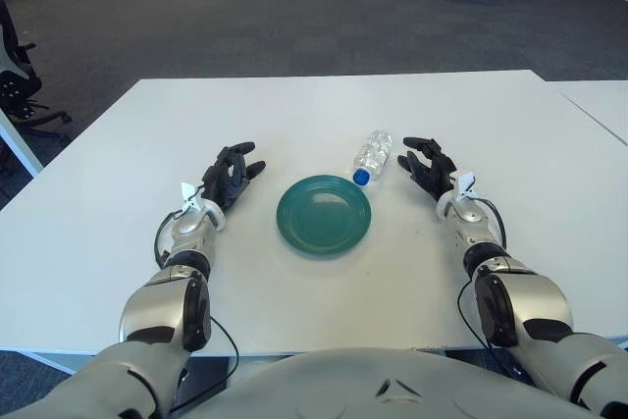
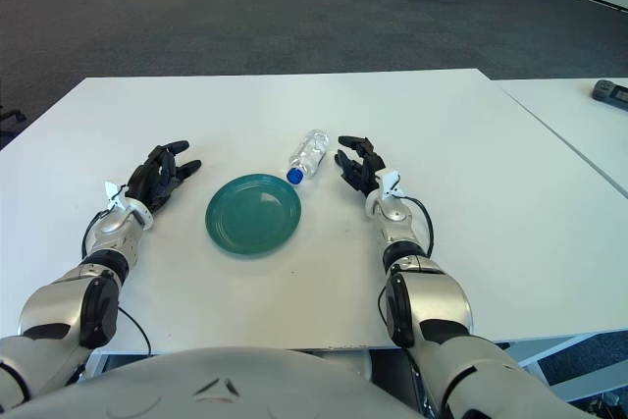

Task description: Put the bottle into the plate.

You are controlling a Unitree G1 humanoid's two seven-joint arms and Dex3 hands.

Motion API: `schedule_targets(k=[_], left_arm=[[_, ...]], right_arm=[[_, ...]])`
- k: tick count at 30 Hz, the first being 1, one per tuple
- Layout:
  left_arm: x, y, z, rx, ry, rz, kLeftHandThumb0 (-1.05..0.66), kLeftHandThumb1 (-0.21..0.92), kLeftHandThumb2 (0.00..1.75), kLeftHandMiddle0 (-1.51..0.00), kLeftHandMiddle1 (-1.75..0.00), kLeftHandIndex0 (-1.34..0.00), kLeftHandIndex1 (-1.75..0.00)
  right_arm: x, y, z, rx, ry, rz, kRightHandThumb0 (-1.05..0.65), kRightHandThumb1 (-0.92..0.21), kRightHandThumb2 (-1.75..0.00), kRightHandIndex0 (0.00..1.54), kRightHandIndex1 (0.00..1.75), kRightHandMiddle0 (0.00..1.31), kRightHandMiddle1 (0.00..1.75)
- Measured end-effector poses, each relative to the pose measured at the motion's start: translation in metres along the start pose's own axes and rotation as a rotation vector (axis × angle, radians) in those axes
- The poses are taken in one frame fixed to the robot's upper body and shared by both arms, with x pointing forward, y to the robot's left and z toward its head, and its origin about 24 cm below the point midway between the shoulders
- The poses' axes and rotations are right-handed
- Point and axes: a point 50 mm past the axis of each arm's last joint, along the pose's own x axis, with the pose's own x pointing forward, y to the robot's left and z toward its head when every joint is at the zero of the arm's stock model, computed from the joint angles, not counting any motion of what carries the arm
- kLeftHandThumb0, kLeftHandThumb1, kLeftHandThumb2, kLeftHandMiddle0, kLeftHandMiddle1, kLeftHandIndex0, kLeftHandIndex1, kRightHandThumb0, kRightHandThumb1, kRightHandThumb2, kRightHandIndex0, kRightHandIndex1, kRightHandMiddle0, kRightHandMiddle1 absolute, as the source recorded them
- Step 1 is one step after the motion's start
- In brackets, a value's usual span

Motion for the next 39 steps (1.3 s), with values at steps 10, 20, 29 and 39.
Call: schedule_targets(k=[10, 20, 29, 39], left_arm=[[0.0, 0.0, 0.0, -0.001, 0.0, 0.001, -0.84, 0.92, 0.77, -0.38, -0.55, -0.05, -1.03], [0.0, 0.0, 0.0, -0.002, 0.0, 0.001, -0.84, 0.92, 0.76, -0.39, -0.55, -0.06, -1.03], [0.001, -0.001, 0.0, -0.006, 0.003, 0.005, -0.84, 0.92, 0.76, -0.39, -0.55, -0.06, -1.03], [0.005, -0.008, 0.0, -0.014, 0.001, 0.006, -0.84, 0.92, 0.76, -0.38, -0.54, -0.05, -1.03]], right_arm=[[0.0, 0.0, 0.0, 0.0, -0.003, 0.003, -0.63, -0.92, -0.55, 0.73, 0.16, 0.07, 0.94], [0.0, 0.0, 0.0, -0.002, -0.004, 0.003, -0.66, -0.92, -0.55, 0.71, 0.16, 0.07, 0.94], [0.0, -0.001, 0.0, -0.006, -0.001, -0.015, -0.62, -0.92, -0.56, 0.74, 0.19, 0.09, 0.96], [0.004, -0.009, 0.01, -0.058, -0.028, -0.119, -0.58, -0.92, -0.56, 0.64, 0.46, 0.07, 1.02]])
